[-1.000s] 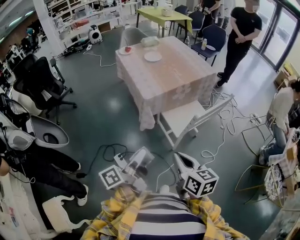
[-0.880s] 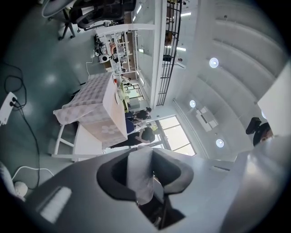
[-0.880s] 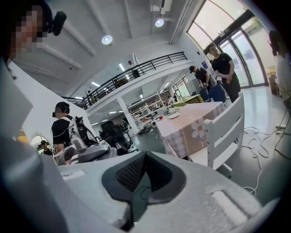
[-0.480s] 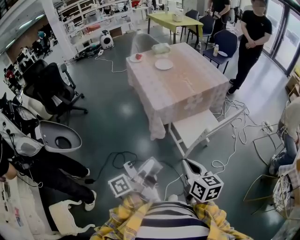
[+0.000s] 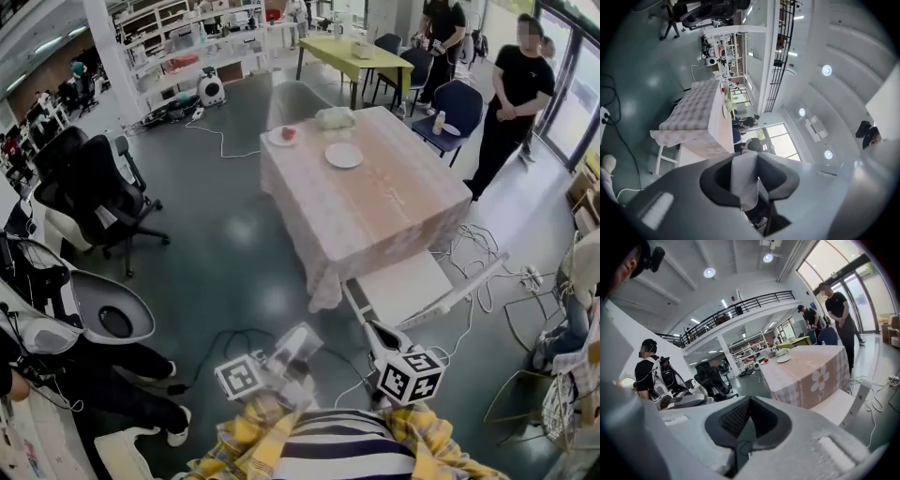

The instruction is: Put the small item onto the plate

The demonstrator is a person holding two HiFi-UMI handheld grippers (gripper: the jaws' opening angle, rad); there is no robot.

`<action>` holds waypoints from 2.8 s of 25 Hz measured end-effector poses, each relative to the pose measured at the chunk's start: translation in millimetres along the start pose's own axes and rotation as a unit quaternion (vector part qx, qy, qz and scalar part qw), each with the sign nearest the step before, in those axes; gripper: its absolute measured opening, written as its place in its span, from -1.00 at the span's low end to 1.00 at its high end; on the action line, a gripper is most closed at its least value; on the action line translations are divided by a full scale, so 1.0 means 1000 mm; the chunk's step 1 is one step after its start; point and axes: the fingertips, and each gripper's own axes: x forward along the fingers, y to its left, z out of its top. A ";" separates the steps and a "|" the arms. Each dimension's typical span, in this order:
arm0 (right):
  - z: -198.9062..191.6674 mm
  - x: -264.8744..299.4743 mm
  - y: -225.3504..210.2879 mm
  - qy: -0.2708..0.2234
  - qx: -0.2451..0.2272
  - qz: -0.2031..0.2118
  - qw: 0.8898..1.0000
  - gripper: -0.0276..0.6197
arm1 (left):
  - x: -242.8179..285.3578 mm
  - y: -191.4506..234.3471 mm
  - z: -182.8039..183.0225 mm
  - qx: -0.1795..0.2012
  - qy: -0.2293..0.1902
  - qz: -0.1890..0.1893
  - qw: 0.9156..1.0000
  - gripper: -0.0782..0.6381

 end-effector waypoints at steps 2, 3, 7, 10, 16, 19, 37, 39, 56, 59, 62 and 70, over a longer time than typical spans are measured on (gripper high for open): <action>0.007 0.020 0.008 0.000 -0.005 0.000 1.000 -0.93 | 0.003 0.003 0.017 0.002 0.012 -0.001 1.000 -0.54; 0.009 0.029 0.011 0.002 -0.008 0.000 1.000 -0.93 | 0.003 0.004 0.023 0.003 0.020 -0.002 1.000 -0.54; 0.017 0.055 0.013 -0.002 -0.003 -0.009 1.000 -0.93 | 0.009 0.014 0.047 0.025 0.045 0.010 0.999 -0.54; 0.023 0.063 0.012 0.000 -0.002 -0.013 1.000 -0.93 | 0.018 0.013 0.059 0.026 0.050 0.008 0.998 -0.54; 0.039 0.084 -0.012 -0.001 -0.005 -0.031 1.000 -0.93 | 0.041 0.017 0.071 0.034 0.052 0.005 0.998 -0.54; 0.058 0.100 -0.025 -0.004 -0.012 -0.029 0.999 -0.93 | 0.060 0.022 0.082 0.027 0.045 0.015 0.999 -0.54; 0.120 0.188 -0.110 0.014 -0.028 -0.002 1.000 -0.93 | 0.245 0.049 0.136 0.034 0.042 0.018 0.998 -0.54; 0.121 0.194 -0.113 0.018 -0.030 -0.004 0.999 -0.93 | 0.254 0.052 0.146 0.040 0.041 0.022 0.998 -0.54; 0.190 0.306 -0.174 0.004 0.000 -0.103 0.995 -0.93 | 0.384 0.102 0.242 0.039 0.127 0.018 0.991 -0.54; 0.198 0.329 -0.178 0.008 0.000 -0.112 0.994 -0.93 | 0.400 0.117 0.260 0.034 0.139 0.026 0.989 -0.54; 0.204 0.350 -0.186 0.013 0.001 -0.118 0.993 -0.93 | 0.419 0.132 0.275 0.038 0.151 0.035 0.987 -0.54; 0.225 0.395 -0.222 0.020 -0.001 -0.143 0.990 -0.93 | 0.470 0.155 0.288 0.035 0.191 0.047 0.980 -0.54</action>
